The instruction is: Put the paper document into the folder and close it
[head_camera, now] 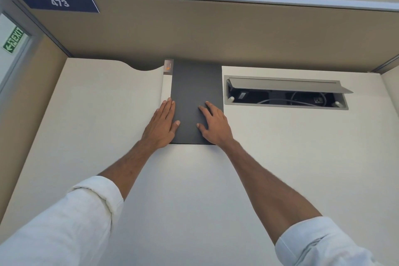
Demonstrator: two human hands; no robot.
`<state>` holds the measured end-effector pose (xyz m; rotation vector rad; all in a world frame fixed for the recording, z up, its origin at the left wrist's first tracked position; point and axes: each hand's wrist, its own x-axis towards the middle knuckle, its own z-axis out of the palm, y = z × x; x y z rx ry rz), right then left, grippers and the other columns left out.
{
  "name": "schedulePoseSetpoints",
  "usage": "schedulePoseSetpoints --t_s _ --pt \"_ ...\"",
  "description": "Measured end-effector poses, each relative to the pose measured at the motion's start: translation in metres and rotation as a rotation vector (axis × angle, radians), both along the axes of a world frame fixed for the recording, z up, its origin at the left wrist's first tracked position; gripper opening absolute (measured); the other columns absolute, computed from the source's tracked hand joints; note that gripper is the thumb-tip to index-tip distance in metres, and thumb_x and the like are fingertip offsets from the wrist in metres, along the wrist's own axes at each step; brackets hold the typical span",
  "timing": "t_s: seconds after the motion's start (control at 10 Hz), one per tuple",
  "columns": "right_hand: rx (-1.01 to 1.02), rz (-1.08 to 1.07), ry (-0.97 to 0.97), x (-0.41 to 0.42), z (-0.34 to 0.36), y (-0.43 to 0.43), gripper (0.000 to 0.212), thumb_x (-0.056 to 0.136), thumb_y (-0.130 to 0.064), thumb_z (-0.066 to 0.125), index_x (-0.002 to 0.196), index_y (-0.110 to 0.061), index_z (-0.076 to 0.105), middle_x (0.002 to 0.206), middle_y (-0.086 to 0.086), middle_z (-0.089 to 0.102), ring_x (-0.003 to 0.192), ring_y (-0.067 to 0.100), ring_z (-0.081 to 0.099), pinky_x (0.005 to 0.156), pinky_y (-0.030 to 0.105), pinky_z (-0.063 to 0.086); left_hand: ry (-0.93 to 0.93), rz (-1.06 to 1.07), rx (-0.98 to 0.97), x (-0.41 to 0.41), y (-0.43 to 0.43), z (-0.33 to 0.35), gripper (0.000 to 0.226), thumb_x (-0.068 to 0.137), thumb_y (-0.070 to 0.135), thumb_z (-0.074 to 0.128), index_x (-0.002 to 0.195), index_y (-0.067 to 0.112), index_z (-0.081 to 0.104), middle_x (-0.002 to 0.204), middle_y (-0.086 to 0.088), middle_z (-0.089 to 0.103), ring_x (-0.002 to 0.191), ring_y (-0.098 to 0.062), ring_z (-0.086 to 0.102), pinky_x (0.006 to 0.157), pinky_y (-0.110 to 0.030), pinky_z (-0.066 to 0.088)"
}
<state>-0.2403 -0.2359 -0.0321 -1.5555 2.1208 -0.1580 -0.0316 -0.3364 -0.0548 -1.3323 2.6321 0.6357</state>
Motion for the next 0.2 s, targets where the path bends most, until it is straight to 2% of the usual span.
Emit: schedulePoseSetpoints --t_s 0.1,0.2 --pt "-0.024 0.009 0.007 -0.001 0.005 0.005 0.077 0.113 -0.044 0.053 0.177 -0.024 0.015 0.185 0.002 0.012 0.173 0.027 0.018 0.141 0.048 0.02 -0.007 -0.01 -0.022 -0.002 0.002 0.006 0.076 0.12 0.044 0.031 0.178 0.011 -0.005 0.187 -0.004 -0.013 0.176 -0.022 -0.008 0.145 -0.044 0.005" --pt "-0.068 -0.002 0.037 0.004 0.015 0.018 0.074 0.116 -0.043 0.047 0.178 -0.023 0.013 0.186 0.001 0.009 0.174 0.025 0.015 0.141 0.048 0.017 0.006 -0.036 -0.086 -0.008 0.012 0.023 0.075 0.12 0.044 0.029 0.178 0.011 -0.004 0.187 -0.004 -0.014 0.176 -0.022 -0.008 0.145 -0.044 0.007"
